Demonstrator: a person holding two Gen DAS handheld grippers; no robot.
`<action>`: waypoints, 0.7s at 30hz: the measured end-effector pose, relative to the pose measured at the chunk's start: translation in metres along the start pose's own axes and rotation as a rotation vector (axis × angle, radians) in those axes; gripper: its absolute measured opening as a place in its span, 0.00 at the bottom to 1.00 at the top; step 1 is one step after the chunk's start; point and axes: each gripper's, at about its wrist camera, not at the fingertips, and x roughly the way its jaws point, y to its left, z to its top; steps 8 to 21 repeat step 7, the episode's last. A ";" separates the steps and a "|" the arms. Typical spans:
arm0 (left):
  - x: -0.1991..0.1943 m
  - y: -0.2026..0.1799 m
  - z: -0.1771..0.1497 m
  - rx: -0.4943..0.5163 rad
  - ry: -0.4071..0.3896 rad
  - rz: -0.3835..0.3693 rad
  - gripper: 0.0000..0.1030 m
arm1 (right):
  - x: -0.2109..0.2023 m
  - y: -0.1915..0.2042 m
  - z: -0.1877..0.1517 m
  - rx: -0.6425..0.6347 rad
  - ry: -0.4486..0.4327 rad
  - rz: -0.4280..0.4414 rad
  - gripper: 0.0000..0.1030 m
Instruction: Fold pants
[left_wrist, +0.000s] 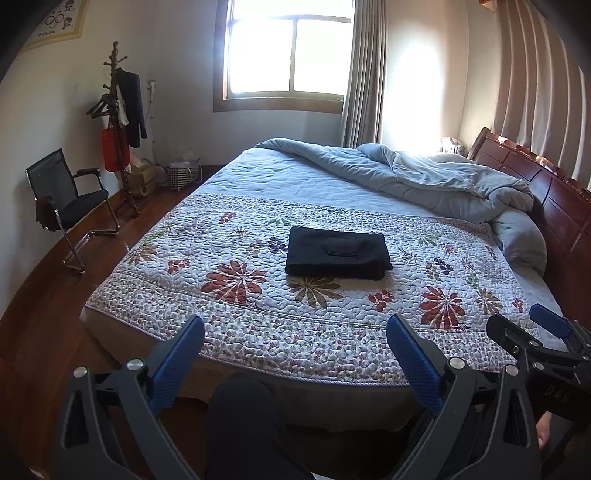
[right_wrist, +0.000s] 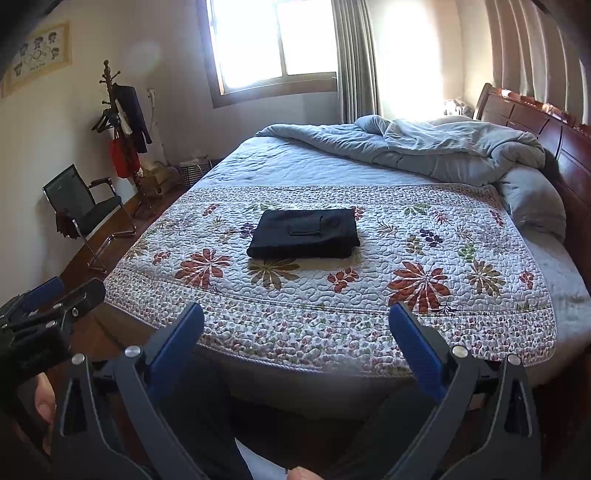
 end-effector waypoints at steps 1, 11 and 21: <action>0.000 0.001 0.000 -0.003 0.002 -0.004 0.96 | 0.000 0.000 0.000 -0.001 0.001 0.000 0.97; -0.002 0.003 -0.001 -0.012 0.009 -0.027 0.96 | -0.001 0.002 -0.002 -0.006 -0.001 -0.002 0.97; -0.002 0.003 -0.001 -0.012 0.009 -0.027 0.96 | -0.001 0.002 -0.002 -0.006 -0.001 -0.002 0.97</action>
